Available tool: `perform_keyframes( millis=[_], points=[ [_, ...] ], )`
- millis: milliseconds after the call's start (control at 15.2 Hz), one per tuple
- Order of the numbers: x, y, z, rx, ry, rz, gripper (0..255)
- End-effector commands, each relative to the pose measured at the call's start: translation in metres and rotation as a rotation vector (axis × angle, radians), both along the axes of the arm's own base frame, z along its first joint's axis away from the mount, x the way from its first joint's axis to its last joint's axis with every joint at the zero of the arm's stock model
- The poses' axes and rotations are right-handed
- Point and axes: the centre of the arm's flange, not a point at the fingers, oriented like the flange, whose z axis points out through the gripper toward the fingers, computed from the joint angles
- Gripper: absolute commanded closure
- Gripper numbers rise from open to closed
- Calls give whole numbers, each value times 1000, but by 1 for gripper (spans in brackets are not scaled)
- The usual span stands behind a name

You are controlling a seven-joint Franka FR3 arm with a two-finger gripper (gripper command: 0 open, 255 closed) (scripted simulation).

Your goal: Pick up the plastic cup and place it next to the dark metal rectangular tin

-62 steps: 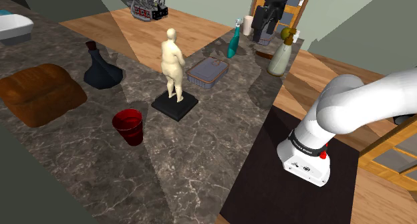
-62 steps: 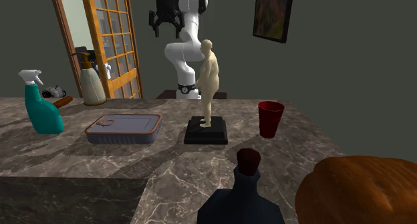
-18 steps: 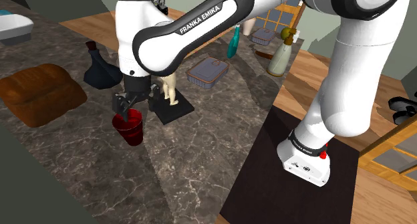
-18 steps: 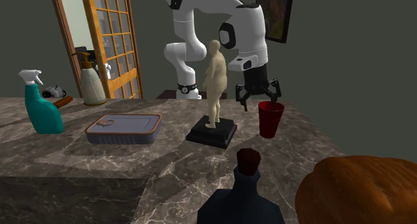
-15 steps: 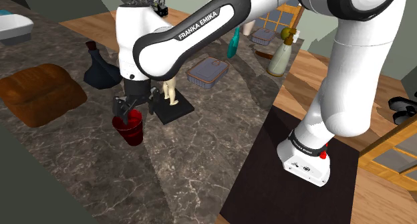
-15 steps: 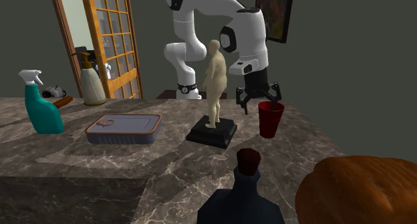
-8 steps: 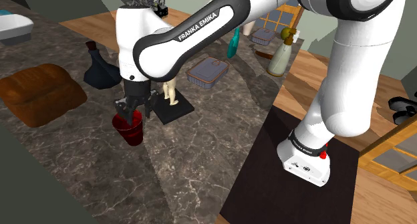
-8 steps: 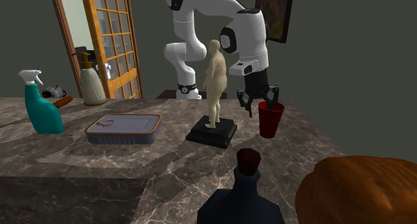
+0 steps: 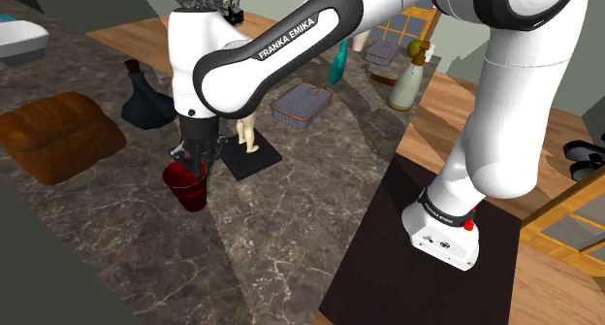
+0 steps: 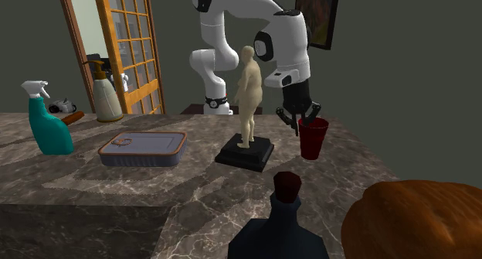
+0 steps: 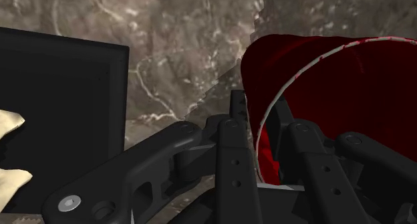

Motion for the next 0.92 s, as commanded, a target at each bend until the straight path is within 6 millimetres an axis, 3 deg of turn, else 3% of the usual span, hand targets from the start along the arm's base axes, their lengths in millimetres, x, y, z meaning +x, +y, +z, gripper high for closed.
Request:
perform_keyframes(
  millis=[0, 858],
  points=[
    [0, 0, 0, 0, 0, 0, 255],
    [0, 0, 69, 0, 0, 0, 255]
  ],
)
